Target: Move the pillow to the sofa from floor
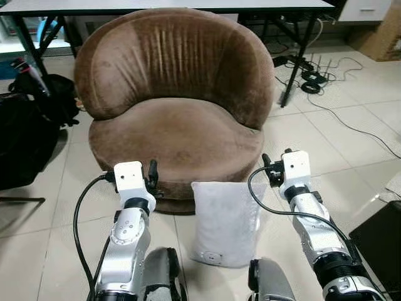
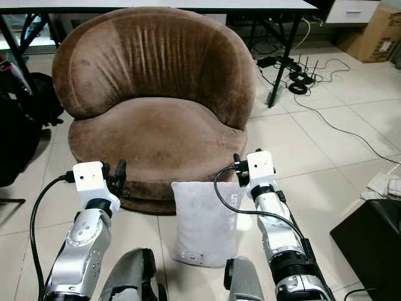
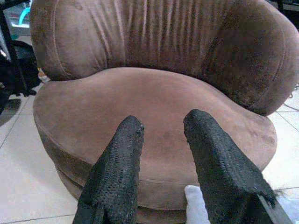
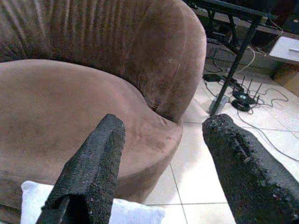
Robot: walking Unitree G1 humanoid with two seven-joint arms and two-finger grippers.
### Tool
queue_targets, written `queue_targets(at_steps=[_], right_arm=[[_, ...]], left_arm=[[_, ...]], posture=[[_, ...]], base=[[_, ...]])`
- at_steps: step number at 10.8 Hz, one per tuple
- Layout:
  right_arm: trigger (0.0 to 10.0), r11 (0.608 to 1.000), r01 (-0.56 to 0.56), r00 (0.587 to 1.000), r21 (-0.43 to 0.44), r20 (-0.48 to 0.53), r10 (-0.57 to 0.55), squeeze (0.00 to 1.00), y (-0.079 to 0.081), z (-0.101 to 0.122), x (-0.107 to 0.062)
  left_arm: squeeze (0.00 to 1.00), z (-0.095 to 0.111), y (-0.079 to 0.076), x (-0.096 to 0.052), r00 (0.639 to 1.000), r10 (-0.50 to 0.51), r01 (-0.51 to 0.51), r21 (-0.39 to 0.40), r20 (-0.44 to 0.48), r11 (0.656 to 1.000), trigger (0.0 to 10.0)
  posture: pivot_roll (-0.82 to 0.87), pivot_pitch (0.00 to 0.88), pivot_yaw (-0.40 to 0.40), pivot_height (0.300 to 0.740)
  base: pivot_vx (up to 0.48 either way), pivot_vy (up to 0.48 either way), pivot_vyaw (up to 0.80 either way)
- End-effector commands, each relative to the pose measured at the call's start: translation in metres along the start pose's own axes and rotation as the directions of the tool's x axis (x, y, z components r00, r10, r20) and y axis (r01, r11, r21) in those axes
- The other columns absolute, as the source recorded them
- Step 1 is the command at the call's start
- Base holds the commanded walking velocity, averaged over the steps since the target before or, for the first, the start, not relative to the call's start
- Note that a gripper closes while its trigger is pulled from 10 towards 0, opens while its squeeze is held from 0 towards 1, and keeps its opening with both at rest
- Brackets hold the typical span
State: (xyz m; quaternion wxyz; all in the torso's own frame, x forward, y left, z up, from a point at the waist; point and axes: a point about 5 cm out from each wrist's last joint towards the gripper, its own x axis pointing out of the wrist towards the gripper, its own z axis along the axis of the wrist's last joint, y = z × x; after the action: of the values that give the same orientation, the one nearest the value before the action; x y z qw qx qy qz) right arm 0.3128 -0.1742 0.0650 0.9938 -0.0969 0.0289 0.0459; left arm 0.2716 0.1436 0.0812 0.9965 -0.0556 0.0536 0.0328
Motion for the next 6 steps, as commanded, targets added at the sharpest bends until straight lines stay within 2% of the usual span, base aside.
queue_targets(at_steps=[1,4,6], right_arm=[[10.0,1.000,0.004,1.000,-0.004,0.002,-0.004,0.00,-0.0018,0.0037,0.0035],[10.0,1.000,0.005,1.000,0.003,0.005,-0.005,0.00,-0.0012,0.0031,0.0031],[10.0,1.000,0.005,1.000,0.004,0.015,-0.005,0.00,-0.0025,0.0043,0.0030]], left_arm=[[0.00,0.0033,-0.0018,0.0017,1.000,-0.005,0.005,0.005,0.012,1.000,10.0],[0.00,0.0029,-0.0017,0.0009,1.000,-0.003,0.003,0.005,0.010,1.000,10.0],[0.00,0.0029,-0.0022,0.0007,1.000,-0.003,0.003,0.003,0.010,1.000,10.0]], posture=[[-0.09,0.000,0.019,0.593],[-0.08,0.000,0.017,0.548],[-0.08,0.000,0.017,0.543]], base=[[0.000,0.000,0.00],[0.000,0.000,0.00],[0.000,0.000,0.00]])
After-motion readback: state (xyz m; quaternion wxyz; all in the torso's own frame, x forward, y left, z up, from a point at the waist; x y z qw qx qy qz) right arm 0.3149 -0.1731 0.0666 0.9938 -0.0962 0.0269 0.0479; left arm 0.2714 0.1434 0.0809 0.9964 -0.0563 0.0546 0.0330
